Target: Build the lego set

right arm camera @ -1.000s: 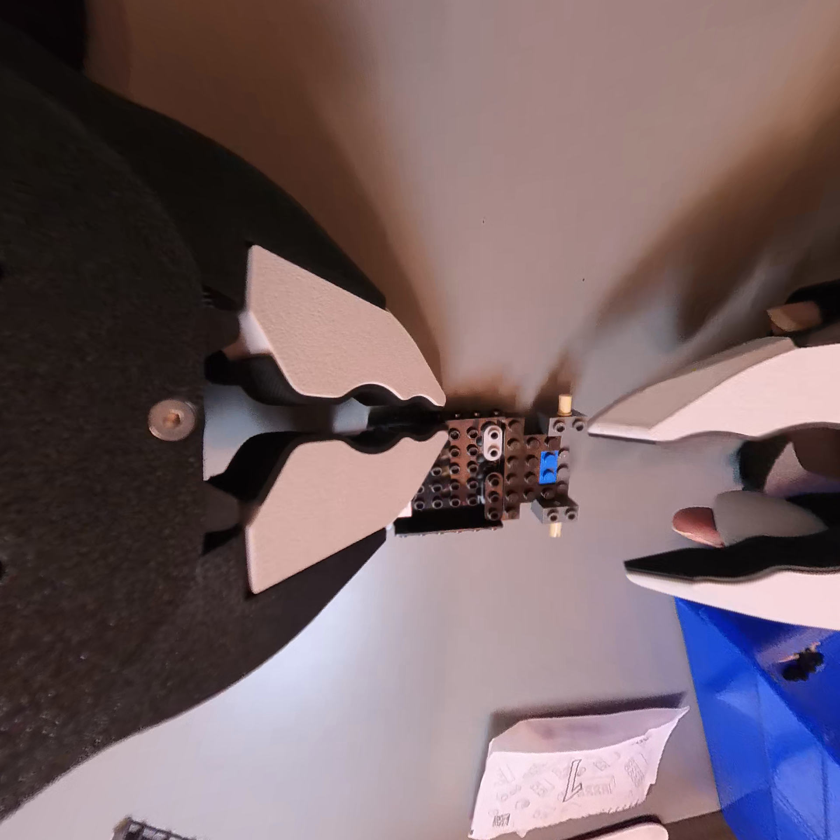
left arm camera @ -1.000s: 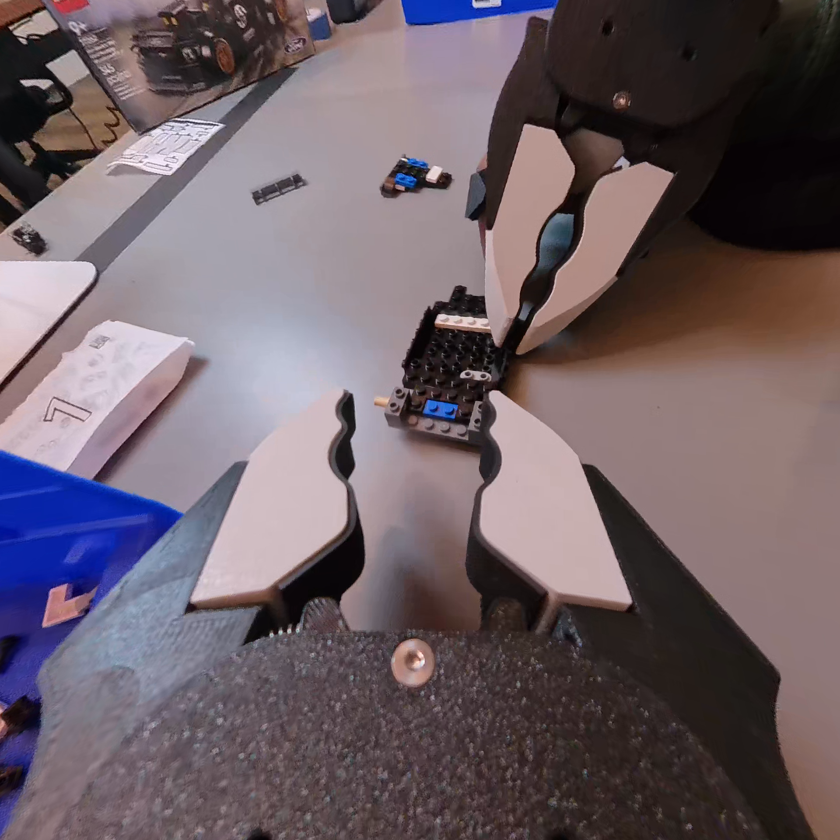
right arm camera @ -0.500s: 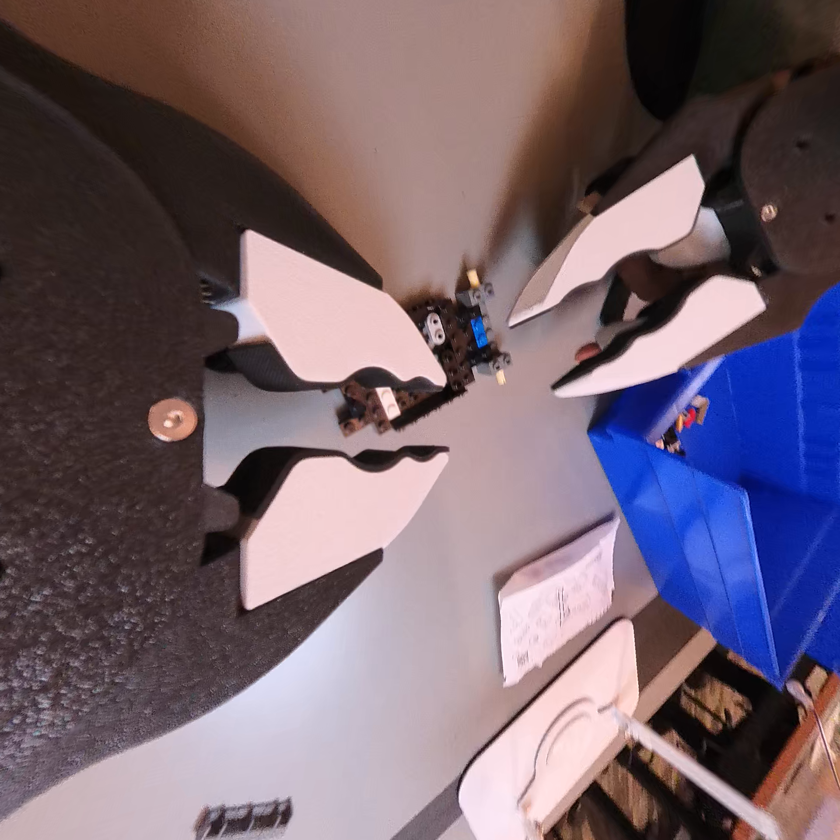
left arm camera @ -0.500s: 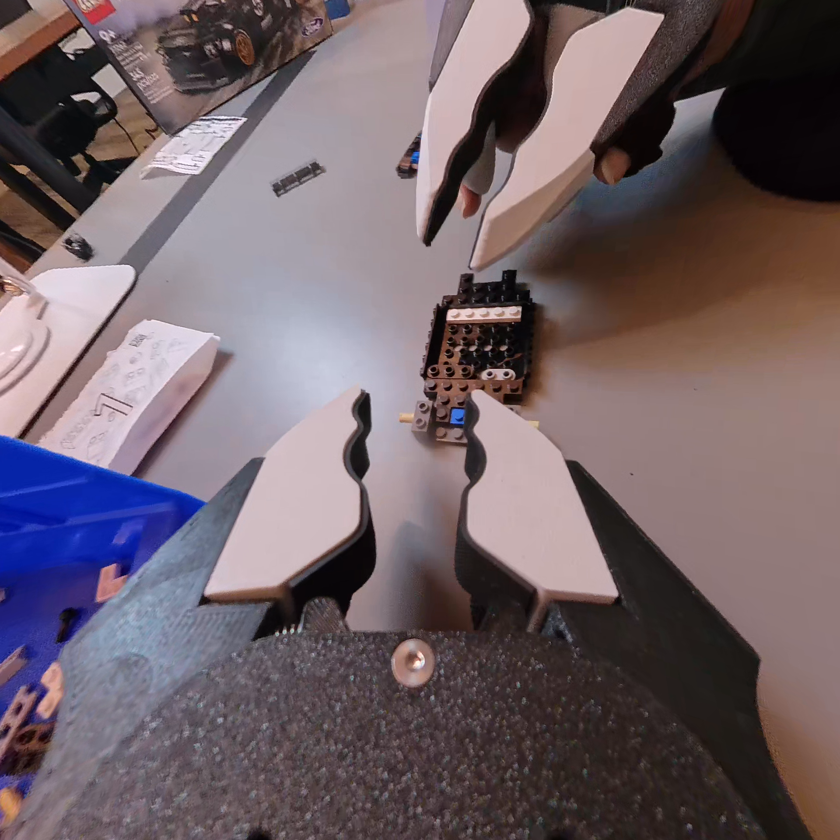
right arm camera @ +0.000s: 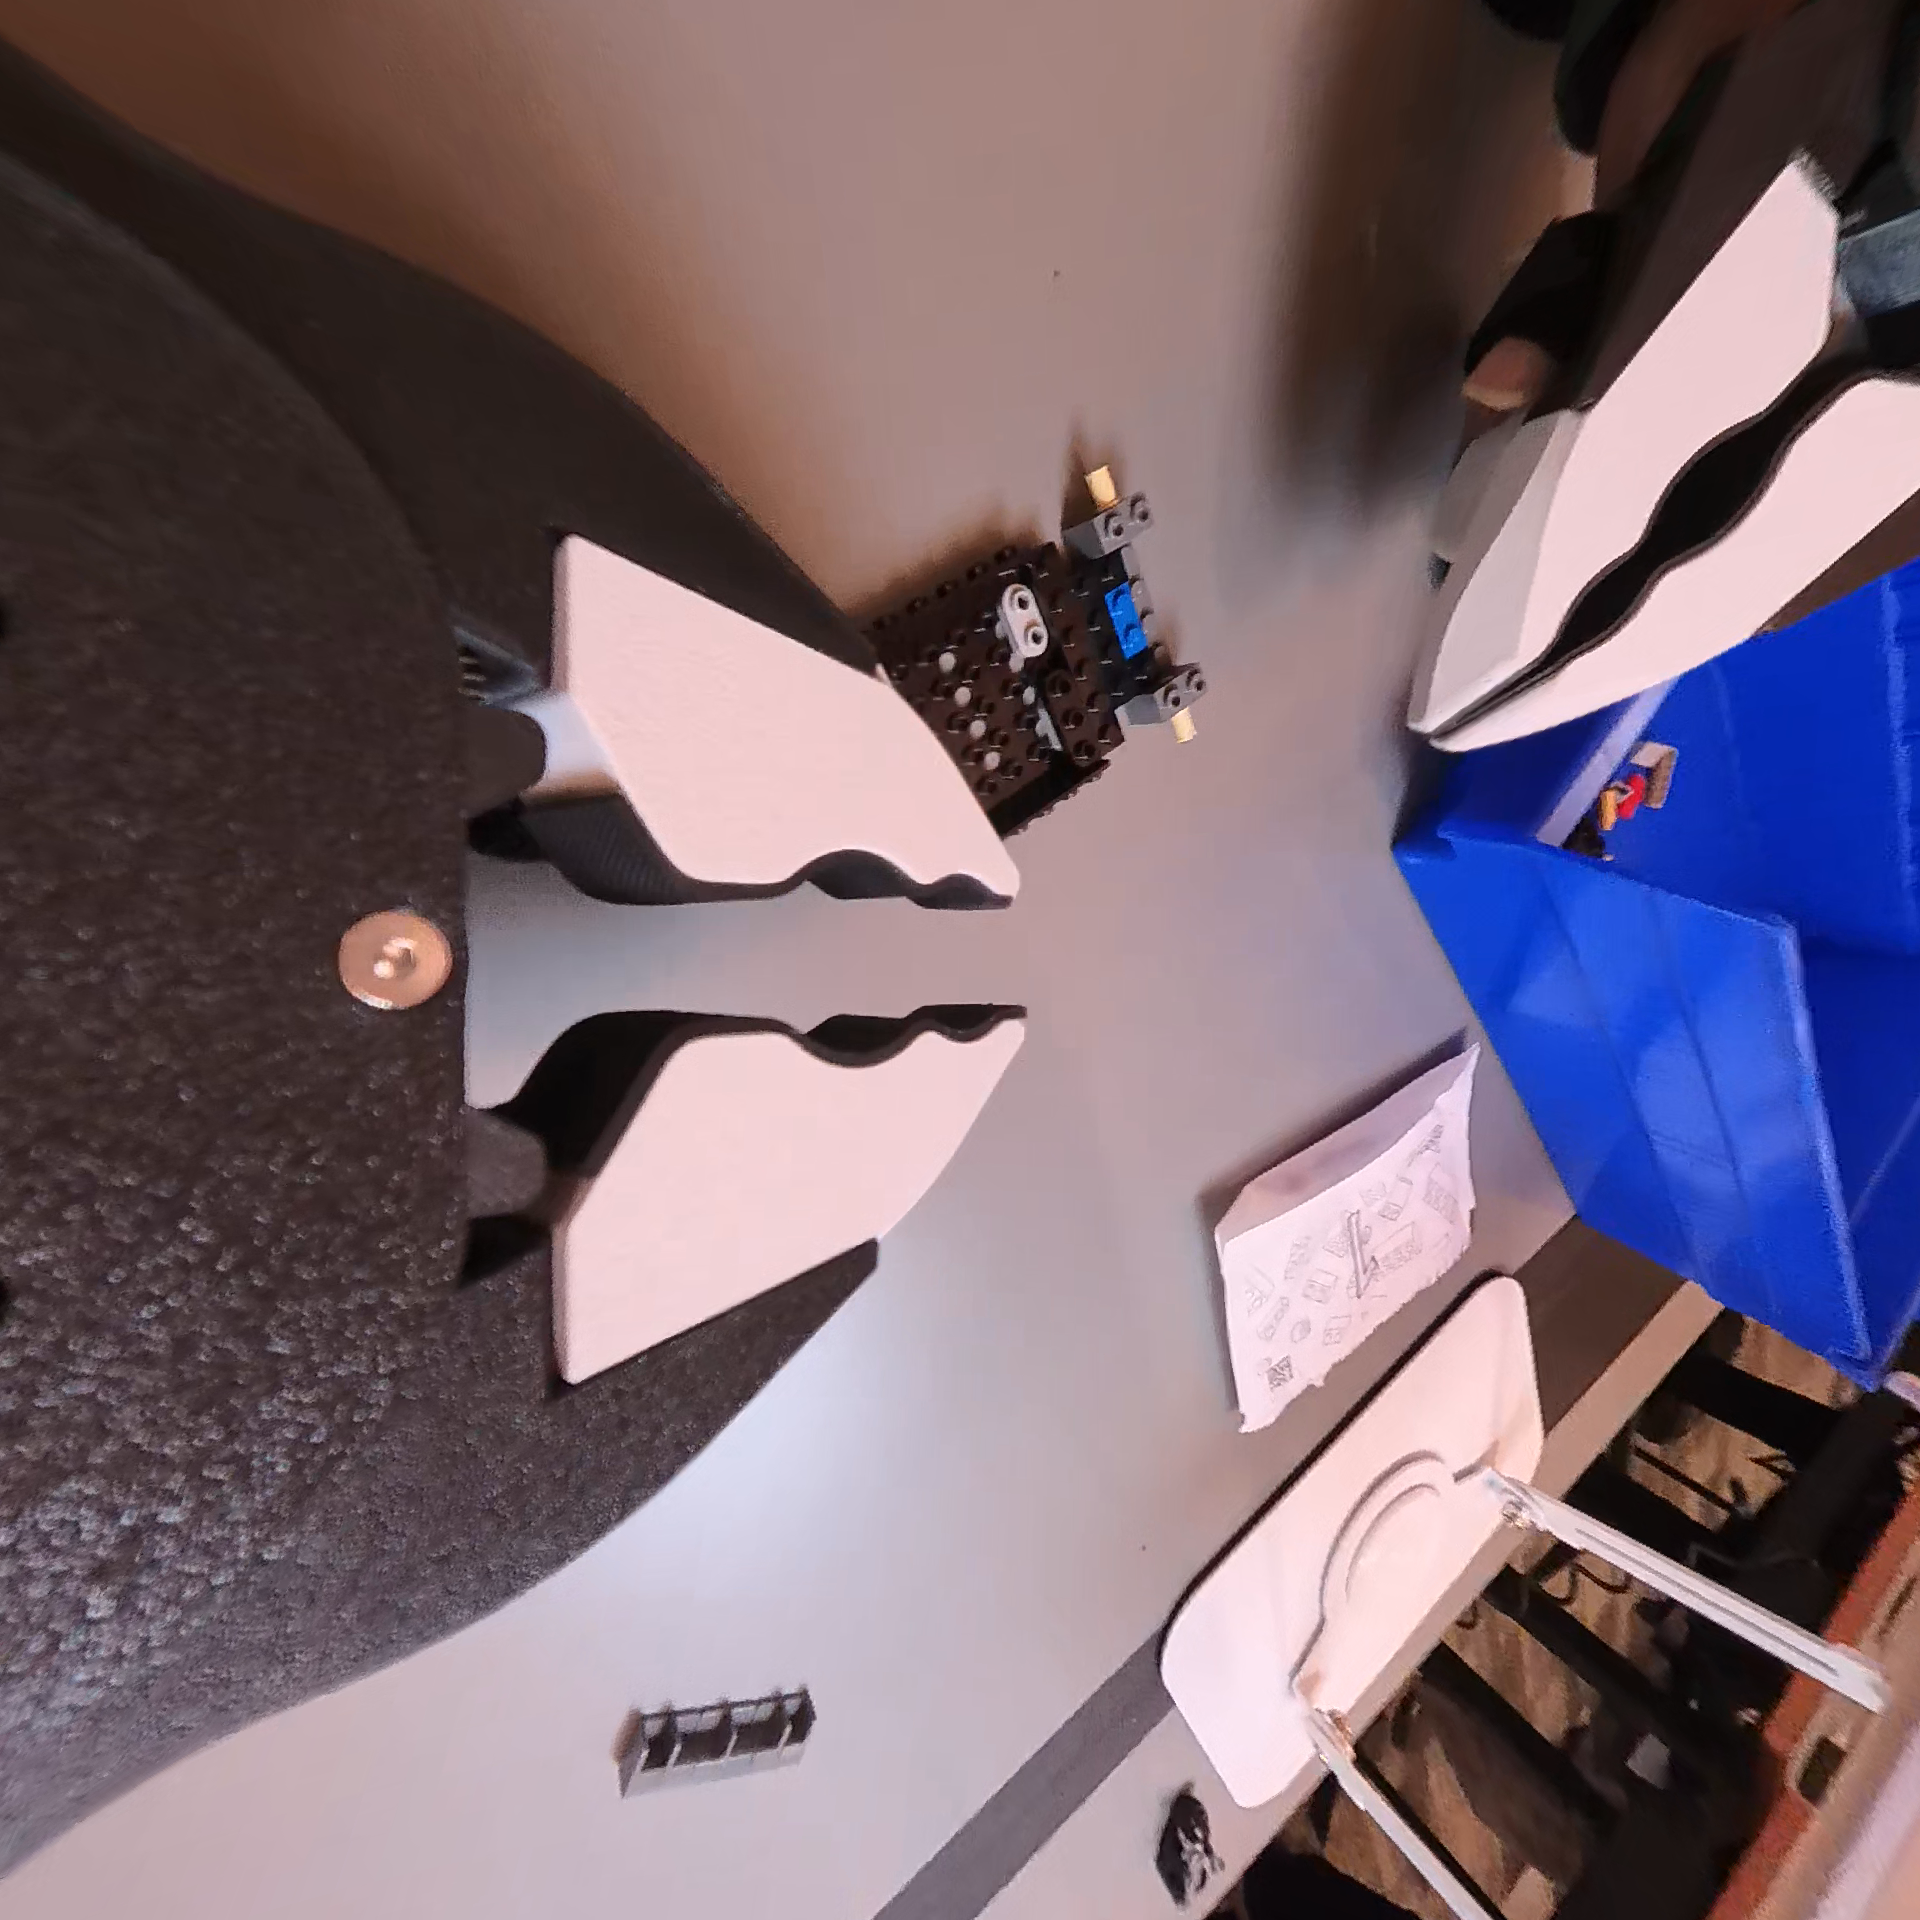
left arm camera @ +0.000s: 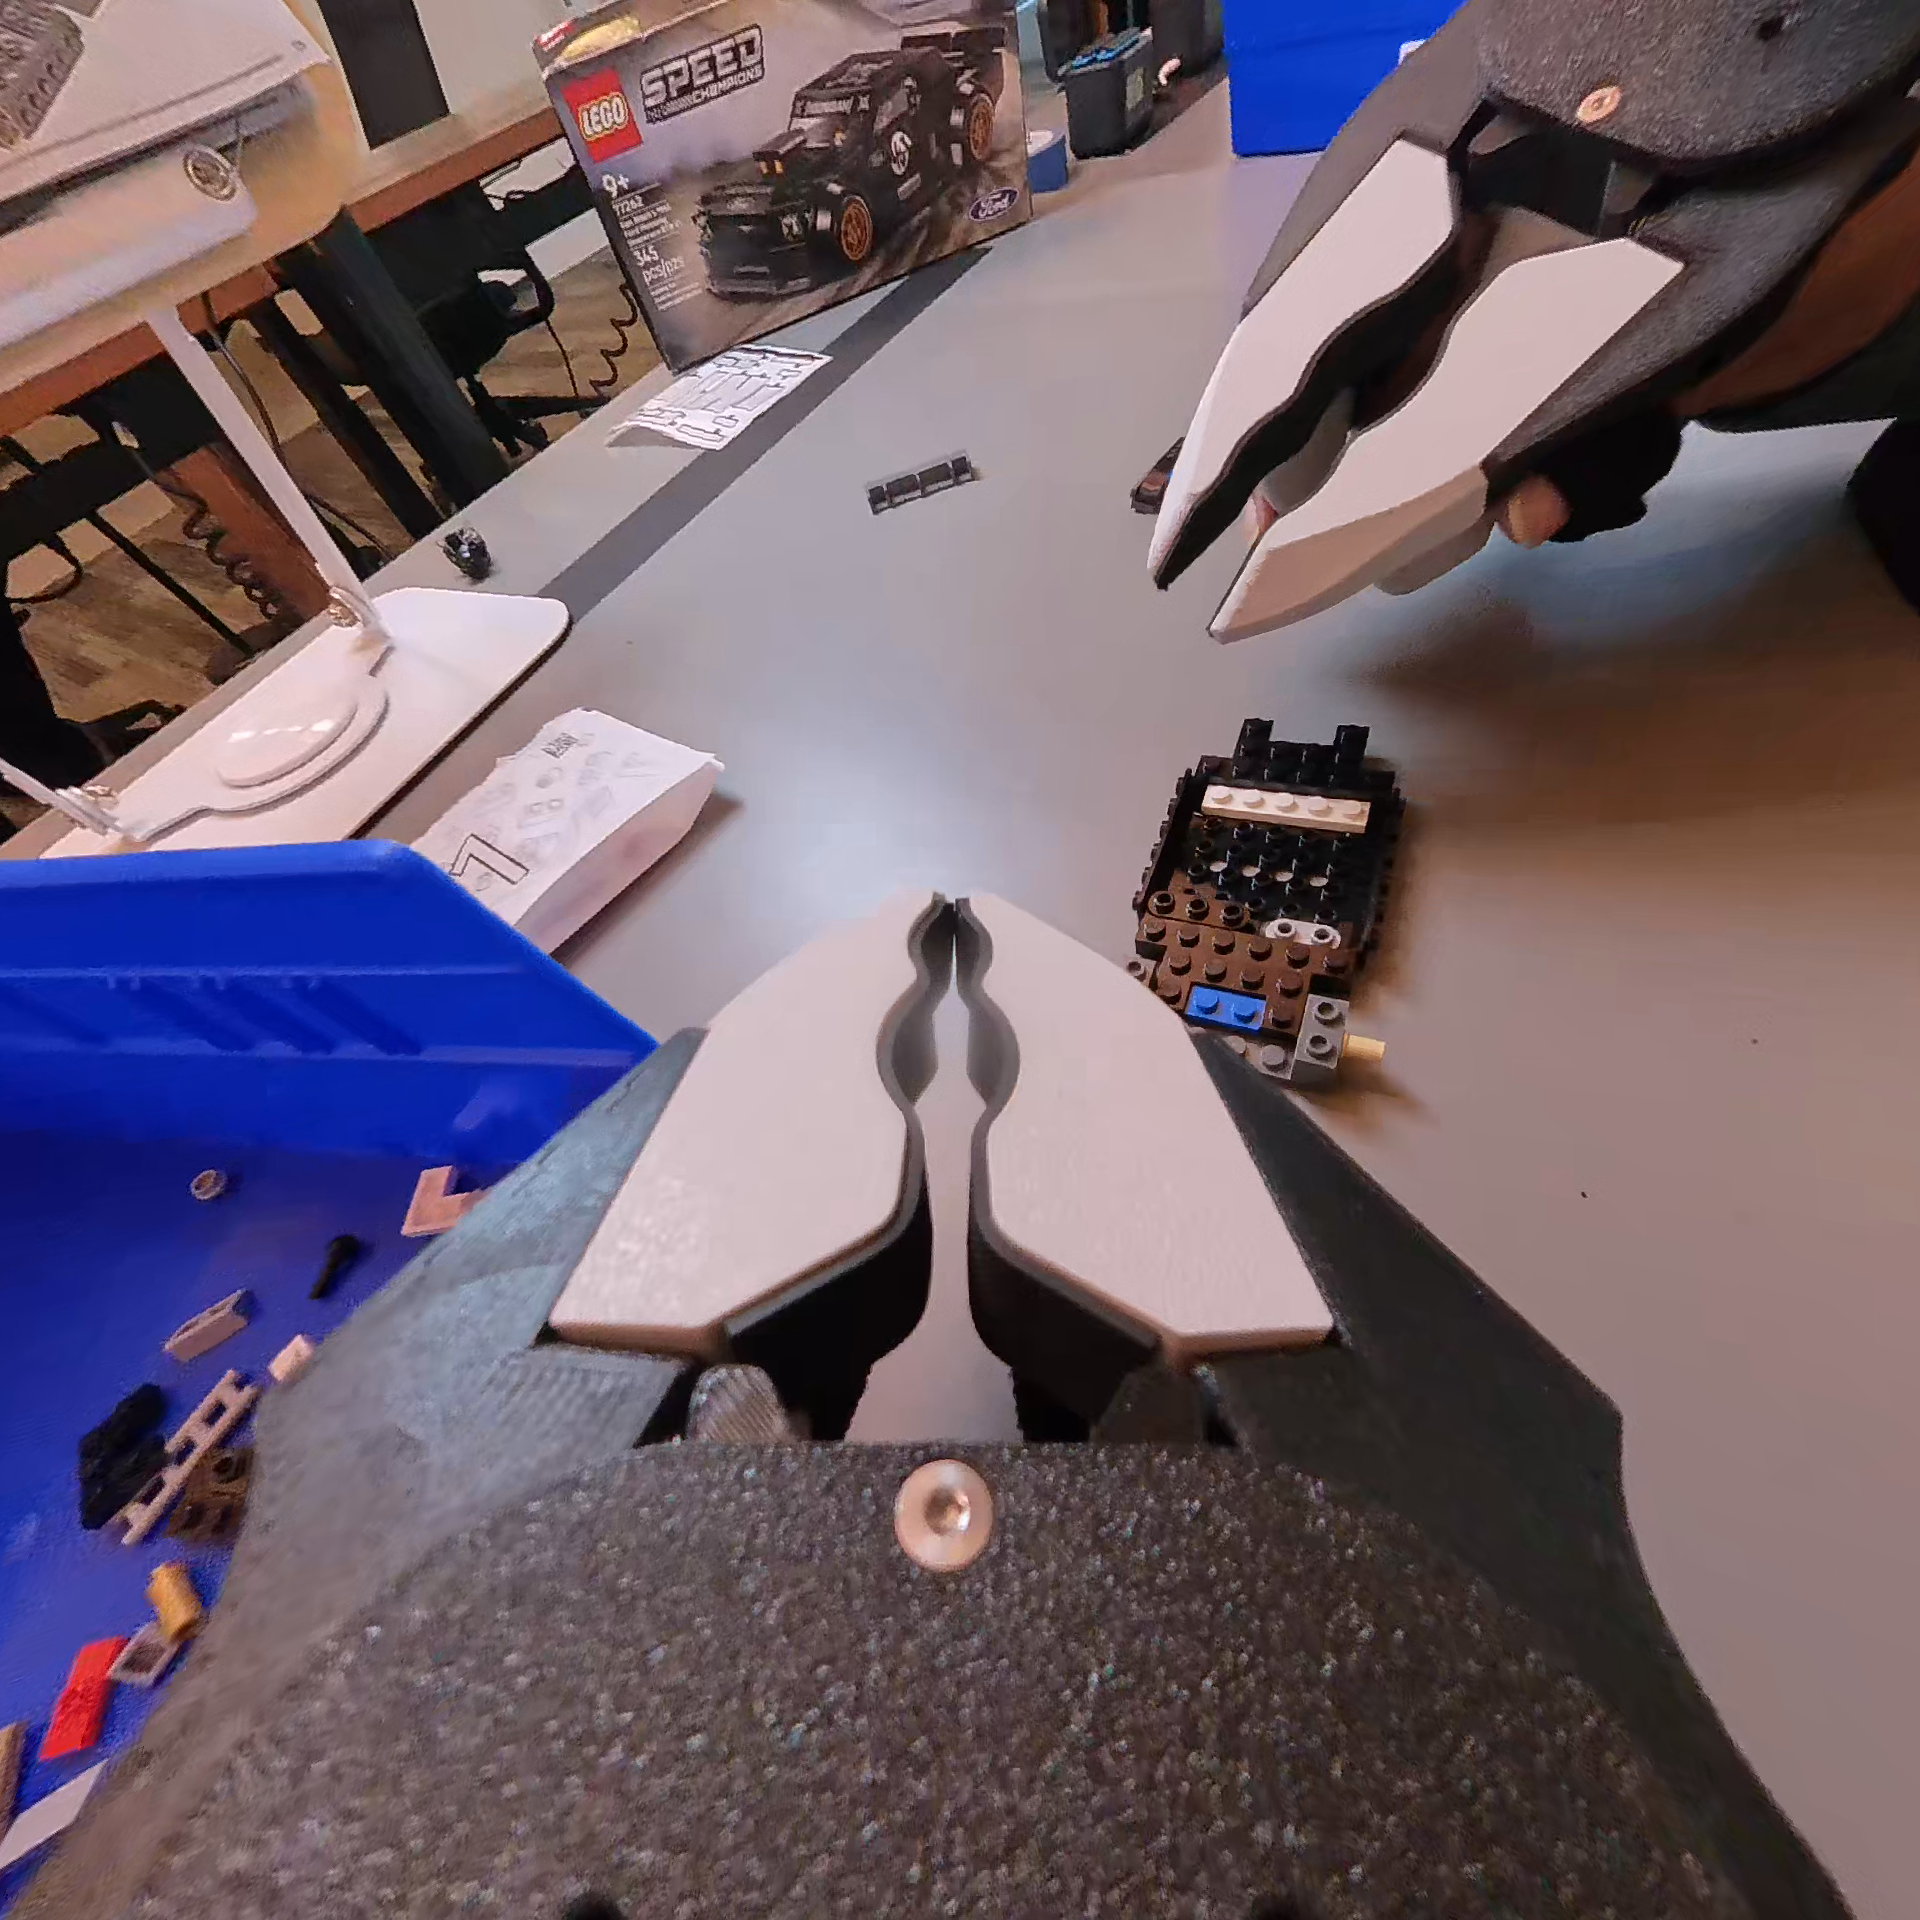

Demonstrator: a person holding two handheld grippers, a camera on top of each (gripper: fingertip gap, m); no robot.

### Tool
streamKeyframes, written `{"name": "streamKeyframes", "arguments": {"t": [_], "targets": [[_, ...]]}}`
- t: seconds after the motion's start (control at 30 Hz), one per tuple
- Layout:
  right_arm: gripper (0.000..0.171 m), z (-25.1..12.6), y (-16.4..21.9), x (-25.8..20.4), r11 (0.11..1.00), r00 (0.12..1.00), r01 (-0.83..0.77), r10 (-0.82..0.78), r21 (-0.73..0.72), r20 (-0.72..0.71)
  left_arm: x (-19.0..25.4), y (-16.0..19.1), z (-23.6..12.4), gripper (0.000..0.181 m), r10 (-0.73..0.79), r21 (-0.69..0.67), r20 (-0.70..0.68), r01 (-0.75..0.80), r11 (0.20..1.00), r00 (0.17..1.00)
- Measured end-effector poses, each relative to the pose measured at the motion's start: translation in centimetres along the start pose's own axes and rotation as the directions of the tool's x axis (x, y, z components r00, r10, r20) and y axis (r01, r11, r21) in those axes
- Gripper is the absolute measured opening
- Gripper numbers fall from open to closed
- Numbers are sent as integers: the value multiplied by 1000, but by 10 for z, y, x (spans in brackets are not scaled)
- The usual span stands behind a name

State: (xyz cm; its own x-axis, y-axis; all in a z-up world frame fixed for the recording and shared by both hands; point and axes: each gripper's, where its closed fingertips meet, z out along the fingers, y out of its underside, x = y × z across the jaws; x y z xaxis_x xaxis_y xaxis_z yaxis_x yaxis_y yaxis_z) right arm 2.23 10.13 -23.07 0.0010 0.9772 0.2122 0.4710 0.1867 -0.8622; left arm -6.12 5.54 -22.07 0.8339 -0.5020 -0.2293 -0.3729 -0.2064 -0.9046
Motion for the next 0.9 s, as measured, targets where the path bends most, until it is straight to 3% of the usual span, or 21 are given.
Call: {"name": "streamKeyframes", "arguments": {"t": [0.23,0.5,0.67,0.9], "targets": [[19,3,13,-10,998,996,-11,16,-61,85,34,11,10,41,-37,-76,-192,22,997,981],[19,5,14,-19,996,993,-22,32,-91,113,71,21,11,71,-82,-176,-370,17,984,925],[16,2,-14,-21,996,995,84,-85,25,43,72,22,23,65,50,-175,-254,-97,980,966],[14,11,3,-20,1000,996,18,-16,-13,91,67,24,27,68,43,-185,-250,-92,978,967]]}}
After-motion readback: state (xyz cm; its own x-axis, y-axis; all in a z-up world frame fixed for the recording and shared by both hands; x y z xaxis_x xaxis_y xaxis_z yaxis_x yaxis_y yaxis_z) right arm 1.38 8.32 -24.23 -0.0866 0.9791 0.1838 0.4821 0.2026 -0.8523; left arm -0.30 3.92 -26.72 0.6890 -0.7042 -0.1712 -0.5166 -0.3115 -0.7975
